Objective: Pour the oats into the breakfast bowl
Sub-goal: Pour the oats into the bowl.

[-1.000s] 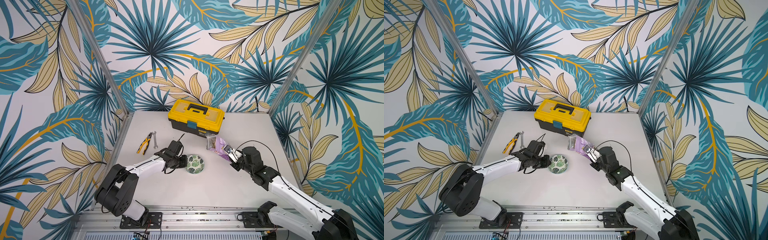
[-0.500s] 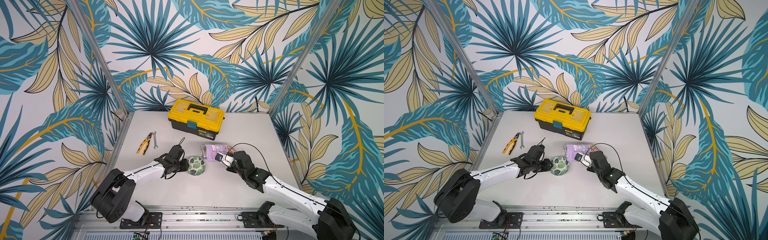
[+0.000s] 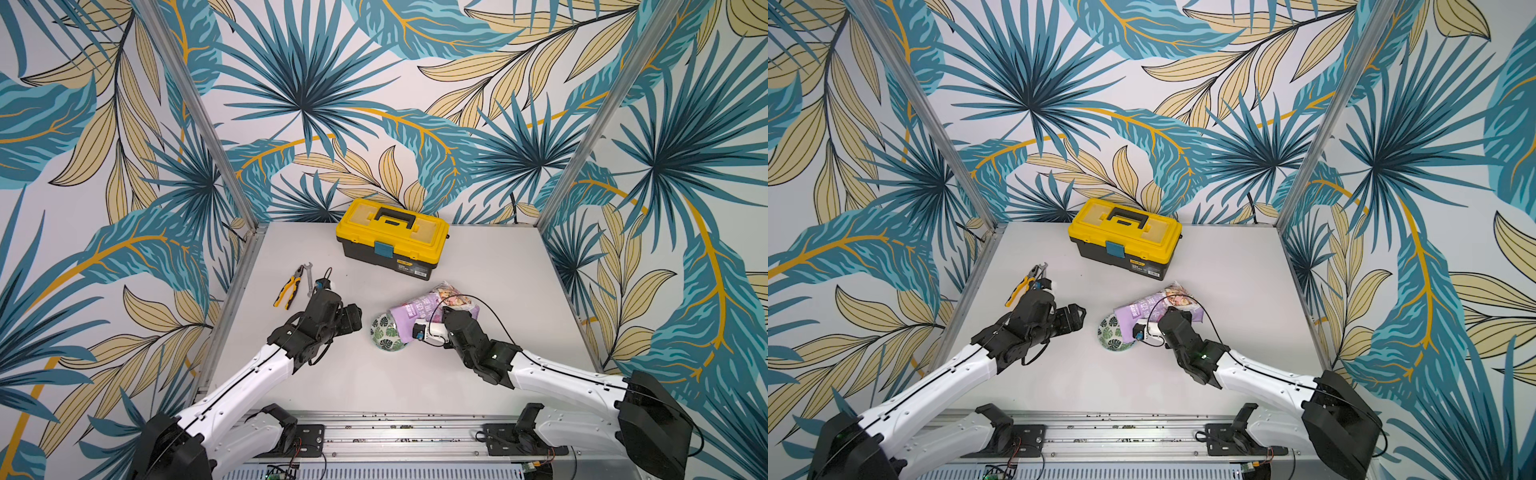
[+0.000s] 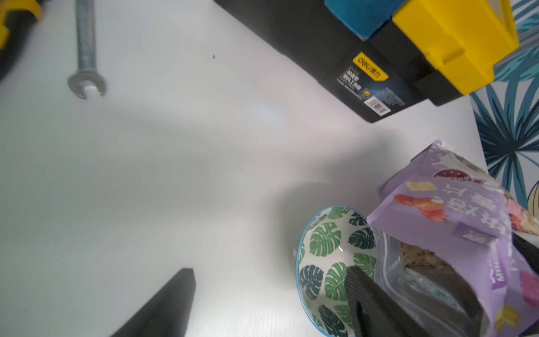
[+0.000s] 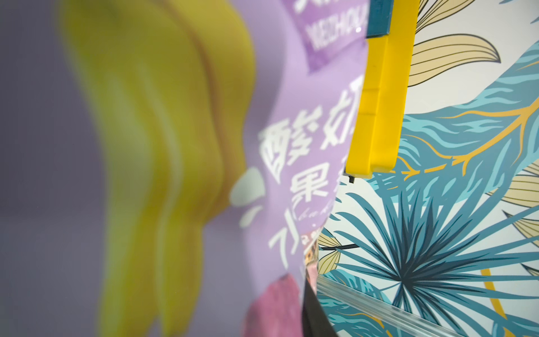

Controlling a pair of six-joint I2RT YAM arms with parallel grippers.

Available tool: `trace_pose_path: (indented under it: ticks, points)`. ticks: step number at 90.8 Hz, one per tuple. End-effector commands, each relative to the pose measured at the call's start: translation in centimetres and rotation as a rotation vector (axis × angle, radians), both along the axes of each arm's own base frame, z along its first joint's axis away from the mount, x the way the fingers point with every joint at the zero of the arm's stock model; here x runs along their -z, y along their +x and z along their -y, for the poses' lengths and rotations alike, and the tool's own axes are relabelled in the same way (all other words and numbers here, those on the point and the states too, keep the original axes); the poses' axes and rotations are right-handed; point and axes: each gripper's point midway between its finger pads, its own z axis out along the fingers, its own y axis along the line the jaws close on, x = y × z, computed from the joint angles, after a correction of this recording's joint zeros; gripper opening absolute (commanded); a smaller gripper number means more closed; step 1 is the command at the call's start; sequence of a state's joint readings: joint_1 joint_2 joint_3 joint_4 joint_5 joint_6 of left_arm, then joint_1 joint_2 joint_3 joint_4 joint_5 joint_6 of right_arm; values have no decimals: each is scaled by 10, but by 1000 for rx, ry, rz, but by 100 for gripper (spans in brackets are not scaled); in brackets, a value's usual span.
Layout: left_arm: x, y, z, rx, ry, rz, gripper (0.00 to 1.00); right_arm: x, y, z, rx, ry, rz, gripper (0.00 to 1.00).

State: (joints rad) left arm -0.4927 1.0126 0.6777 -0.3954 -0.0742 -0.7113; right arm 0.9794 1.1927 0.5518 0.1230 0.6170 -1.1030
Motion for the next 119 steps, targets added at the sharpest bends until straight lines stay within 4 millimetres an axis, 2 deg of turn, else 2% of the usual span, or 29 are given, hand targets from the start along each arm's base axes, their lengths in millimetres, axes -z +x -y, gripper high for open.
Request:
trace_pose_path:
  ticks: [1, 8, 28, 47, 119]
  points:
    - [-3, -7, -30, -107, 43, 11, 94, -56, 13, -6, 50, 68, 206, 0]
    - [-15, -9, -40, -141, 51, 49, 100, -56, 12, -6, 51, 17, 223, 0]
    - [-33, -16, -56, -190, 71, 108, 100, -58, 8, -8, 40, -121, 269, 0]
    - [-34, -20, -61, -196, 87, 108, 100, -65, 6, -12, 53, -225, 324, 0]
    - [-26, -24, -62, -186, 92, 88, 100, -88, -1, -37, -3, -397, 477, 0]
